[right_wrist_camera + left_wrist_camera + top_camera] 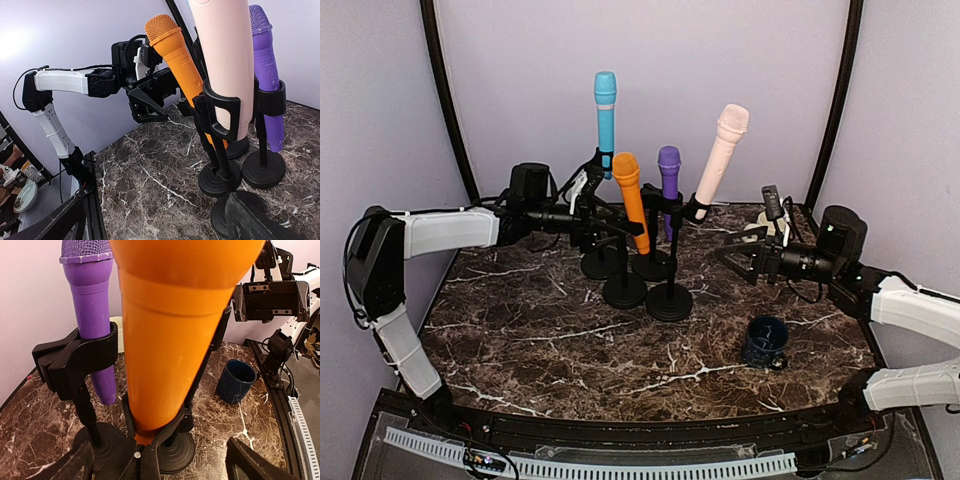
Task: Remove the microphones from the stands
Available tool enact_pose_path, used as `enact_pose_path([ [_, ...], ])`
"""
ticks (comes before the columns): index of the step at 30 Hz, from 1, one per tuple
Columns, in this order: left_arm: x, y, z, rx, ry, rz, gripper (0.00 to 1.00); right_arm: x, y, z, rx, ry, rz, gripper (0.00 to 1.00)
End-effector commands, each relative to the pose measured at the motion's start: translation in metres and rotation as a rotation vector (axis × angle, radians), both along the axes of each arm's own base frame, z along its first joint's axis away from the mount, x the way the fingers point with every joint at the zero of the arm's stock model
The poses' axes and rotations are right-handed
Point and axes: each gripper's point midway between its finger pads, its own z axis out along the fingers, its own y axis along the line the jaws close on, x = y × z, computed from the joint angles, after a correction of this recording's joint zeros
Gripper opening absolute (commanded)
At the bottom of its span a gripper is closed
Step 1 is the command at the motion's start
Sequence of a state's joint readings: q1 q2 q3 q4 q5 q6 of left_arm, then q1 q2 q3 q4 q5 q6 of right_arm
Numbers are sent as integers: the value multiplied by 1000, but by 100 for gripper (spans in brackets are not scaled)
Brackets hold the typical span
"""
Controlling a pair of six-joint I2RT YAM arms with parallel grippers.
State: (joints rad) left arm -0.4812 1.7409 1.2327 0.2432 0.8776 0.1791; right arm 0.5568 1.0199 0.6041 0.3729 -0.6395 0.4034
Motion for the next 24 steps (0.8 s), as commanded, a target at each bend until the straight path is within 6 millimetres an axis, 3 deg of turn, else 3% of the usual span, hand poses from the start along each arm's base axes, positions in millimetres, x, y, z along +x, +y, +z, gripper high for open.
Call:
enact_pose_path([
  [1,-10,1,3,18,-28,-2,92,-5,3,23,47,-53,27,98],
  [16,-35,1,8,-6,-76,46,76,-27,17,36,-10,-81,114,96],
  [24,-28,3,3,31,-106,126,74,-39,29,47,-19,-113,124,95],
])
